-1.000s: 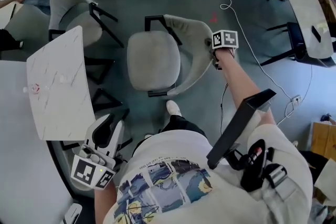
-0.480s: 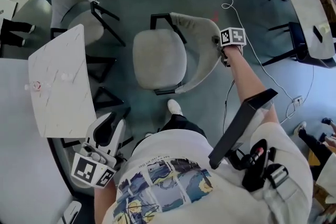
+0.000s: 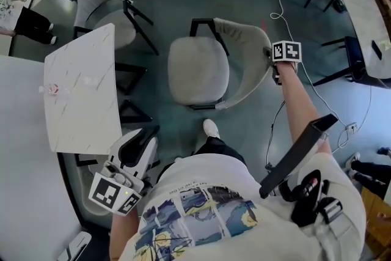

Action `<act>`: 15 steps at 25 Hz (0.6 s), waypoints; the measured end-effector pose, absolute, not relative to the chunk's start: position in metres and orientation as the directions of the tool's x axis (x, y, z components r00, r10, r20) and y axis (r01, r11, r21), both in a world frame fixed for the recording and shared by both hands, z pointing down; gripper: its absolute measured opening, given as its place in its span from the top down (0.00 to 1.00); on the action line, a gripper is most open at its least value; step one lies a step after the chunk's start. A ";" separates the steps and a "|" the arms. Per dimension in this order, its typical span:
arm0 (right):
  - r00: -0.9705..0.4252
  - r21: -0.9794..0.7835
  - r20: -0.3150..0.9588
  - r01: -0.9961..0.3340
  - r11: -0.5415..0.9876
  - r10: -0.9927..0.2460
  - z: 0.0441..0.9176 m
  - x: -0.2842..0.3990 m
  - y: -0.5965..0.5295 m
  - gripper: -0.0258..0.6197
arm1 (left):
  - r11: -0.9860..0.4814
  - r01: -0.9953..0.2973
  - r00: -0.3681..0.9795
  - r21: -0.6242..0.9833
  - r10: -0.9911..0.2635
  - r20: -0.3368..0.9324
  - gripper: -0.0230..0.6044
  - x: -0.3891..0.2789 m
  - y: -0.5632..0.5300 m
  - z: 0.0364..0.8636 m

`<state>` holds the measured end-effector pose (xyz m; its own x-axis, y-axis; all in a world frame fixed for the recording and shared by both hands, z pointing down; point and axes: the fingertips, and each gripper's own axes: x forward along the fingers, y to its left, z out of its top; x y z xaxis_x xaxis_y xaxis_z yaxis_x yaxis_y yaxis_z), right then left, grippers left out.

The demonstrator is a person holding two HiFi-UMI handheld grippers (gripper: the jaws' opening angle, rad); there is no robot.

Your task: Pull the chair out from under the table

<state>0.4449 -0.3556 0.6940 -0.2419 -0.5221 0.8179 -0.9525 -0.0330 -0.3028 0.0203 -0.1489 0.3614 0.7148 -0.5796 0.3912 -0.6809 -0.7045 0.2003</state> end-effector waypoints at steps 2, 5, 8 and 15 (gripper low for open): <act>-0.209 -0.271 0.816 -0.962 -0.036 -0.540 0.681 0.447 -0.346 0.75 | -0.713 -0.672 0.724 0.200 -0.575 0.381 0.84 0.015 -0.142 0.360; -0.148 -0.223 0.795 -0.973 -0.056 -0.588 0.655 0.446 -0.323 0.75 | -0.730 -0.654 0.741 0.199 -0.565 0.361 0.84 0.004 -0.130 0.357; -0.100 -0.173 0.753 -0.984 -0.049 -0.650 0.623 0.430 -0.297 0.75 | -0.747 -0.635 0.759 0.198 -0.556 0.338 0.84 -0.011 -0.112 0.354; -0.250 -0.190 0.653 -0.968 0.165 -0.715 0.552 0.293 -0.214 0.84 | -0.785 -0.579 0.808 0.218 -0.519 0.280 0.84 -0.079 -0.054 0.345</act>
<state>0.2926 -0.2142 0.5516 -0.2504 -0.7150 0.6527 -0.9677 0.1654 -0.1900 -0.0789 -0.0544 0.3452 0.8080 -0.5186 0.2797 -0.5795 -0.7853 0.2180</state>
